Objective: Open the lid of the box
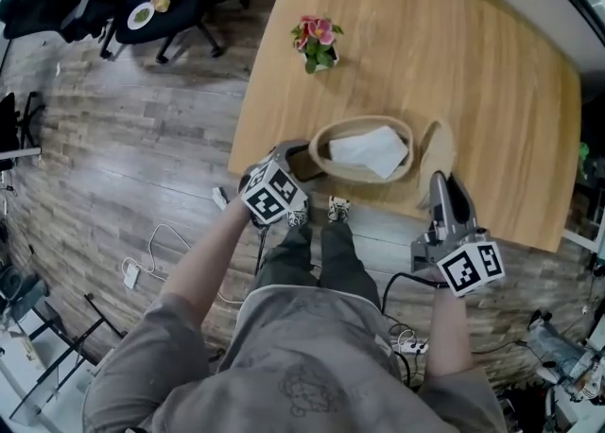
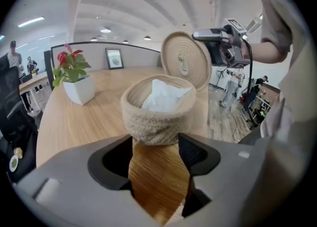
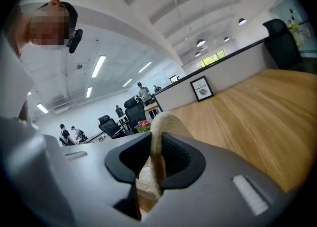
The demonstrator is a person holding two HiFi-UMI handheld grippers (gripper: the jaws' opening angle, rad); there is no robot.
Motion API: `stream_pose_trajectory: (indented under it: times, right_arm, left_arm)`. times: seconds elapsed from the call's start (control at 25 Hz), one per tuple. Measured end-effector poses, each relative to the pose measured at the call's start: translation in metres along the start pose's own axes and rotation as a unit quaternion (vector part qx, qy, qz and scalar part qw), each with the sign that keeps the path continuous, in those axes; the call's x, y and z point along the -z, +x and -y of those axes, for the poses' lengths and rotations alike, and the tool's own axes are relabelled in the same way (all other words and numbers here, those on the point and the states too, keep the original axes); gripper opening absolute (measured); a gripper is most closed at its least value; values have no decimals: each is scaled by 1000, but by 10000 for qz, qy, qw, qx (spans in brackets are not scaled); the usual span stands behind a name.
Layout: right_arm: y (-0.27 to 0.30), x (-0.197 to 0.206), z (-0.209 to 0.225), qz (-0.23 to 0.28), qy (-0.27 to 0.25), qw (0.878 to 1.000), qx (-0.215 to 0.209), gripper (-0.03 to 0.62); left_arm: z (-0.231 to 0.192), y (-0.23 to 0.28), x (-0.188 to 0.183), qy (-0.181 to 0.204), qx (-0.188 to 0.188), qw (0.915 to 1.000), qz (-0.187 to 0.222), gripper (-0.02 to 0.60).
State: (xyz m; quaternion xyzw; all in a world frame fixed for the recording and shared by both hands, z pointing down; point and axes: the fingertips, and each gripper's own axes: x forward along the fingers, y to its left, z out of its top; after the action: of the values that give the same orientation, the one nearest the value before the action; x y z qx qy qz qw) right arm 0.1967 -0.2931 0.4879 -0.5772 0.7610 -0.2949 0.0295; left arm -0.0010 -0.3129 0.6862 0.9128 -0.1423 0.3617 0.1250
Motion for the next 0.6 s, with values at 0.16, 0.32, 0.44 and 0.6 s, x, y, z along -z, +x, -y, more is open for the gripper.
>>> stream_pose_trajectory:
  times: [0.16,0.32,0.44,0.6]
  right_arm:
    - [0,3,3,19,49,10000,-45,77]
    - [3,-14,-7,154,-179,9996,-132,77]
    - [5,-39,-24,351,-445,9980,-296,77]
    - [-2,-78,-55,635,-781,9938,-479,77]
  left_arm:
    - [-5,-10,-4,-557,-152,9983,-1,270]
    - [-18,-43,-4,-721,-519,9960,63,258]
    - [-28,-75,-17,-794,-803,9933,245,230]
    - [-36,-124,-62,-972,-1165,9849,834,181]
